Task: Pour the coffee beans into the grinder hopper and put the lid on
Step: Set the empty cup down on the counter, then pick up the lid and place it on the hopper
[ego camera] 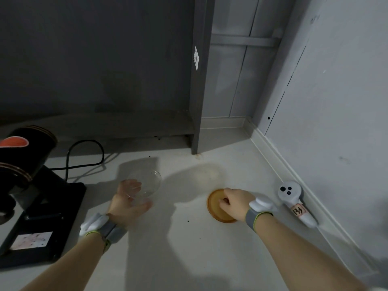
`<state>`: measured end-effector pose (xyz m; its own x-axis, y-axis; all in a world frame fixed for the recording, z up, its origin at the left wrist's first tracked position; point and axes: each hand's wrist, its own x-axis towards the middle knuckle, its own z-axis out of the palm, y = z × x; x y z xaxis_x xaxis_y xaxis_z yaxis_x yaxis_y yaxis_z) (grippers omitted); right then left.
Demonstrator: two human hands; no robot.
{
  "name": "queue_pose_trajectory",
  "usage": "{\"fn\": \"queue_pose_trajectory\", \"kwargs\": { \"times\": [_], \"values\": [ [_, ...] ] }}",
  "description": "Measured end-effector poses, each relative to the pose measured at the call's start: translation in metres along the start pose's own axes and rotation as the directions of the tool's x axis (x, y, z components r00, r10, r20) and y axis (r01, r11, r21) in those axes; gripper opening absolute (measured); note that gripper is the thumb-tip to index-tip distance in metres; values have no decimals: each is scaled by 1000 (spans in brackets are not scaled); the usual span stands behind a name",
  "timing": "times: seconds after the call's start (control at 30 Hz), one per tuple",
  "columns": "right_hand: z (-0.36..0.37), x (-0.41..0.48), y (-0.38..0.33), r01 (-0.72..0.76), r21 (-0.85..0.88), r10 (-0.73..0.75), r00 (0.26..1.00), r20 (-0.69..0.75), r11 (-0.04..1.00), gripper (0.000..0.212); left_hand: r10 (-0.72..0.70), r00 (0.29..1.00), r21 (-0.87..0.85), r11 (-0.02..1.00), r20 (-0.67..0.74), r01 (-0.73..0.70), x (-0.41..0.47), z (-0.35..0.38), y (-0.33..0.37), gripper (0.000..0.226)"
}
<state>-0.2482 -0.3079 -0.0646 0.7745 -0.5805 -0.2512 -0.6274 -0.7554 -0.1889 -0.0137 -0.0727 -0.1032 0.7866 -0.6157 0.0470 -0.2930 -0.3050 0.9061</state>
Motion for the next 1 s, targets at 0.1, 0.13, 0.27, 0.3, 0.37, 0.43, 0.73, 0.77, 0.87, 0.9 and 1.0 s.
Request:
{"fn": "queue_pose_trajectory", "kwargs": {
  "times": [0.1,0.13,0.27,0.3,0.37,0.43,0.73,0.77,0.87,0.9,1.0],
  "values": [
    [0,0,1,1,-6,-1,1000,15,1000,27,-19,1000,17,1000,7,19,1,0,-1,84],
    [-1,0,1,3,-7,-3,1000,16,1000,27,-28,1000,26,999,12,27,0,-1,-1,91],
    [-6,1,0,4,5,-4,1000,21,1000,28,-64,996,35,997,65,62,-5,-6,7,120],
    [-8,0,0,3,11,-3,1000,22,1000,29,-72,995,42,997,73,69,-6,-8,10,121],
    [-12,1,0,5,20,-5,1000,16,1000,30,-83,993,79,994,80,77,-8,-14,17,122],
    [-16,1,0,5,26,-5,1000,4,1000,30,-97,990,124,989,101,84,-10,-20,26,122],
    [-55,-1,-23,112,14,-110,988,-104,994,38,-117,974,321,946,196,49,-19,-48,95,101],
    [-62,-2,-28,136,10,-134,984,-121,991,38,-89,980,368,930,176,18,-20,-52,104,96],
    [-82,-5,-45,207,-6,-205,963,-176,978,37,-83,982,427,904,171,2,-20,-61,129,93],
    [-89,-6,-53,232,-12,-230,953,-197,973,38,-101,977,417,909,186,15,-20,-65,135,95],
    [-110,-11,-79,299,-40,-299,915,-270,953,38,-81,976,369,929,202,1,-22,-73,150,93]
  ]
}}
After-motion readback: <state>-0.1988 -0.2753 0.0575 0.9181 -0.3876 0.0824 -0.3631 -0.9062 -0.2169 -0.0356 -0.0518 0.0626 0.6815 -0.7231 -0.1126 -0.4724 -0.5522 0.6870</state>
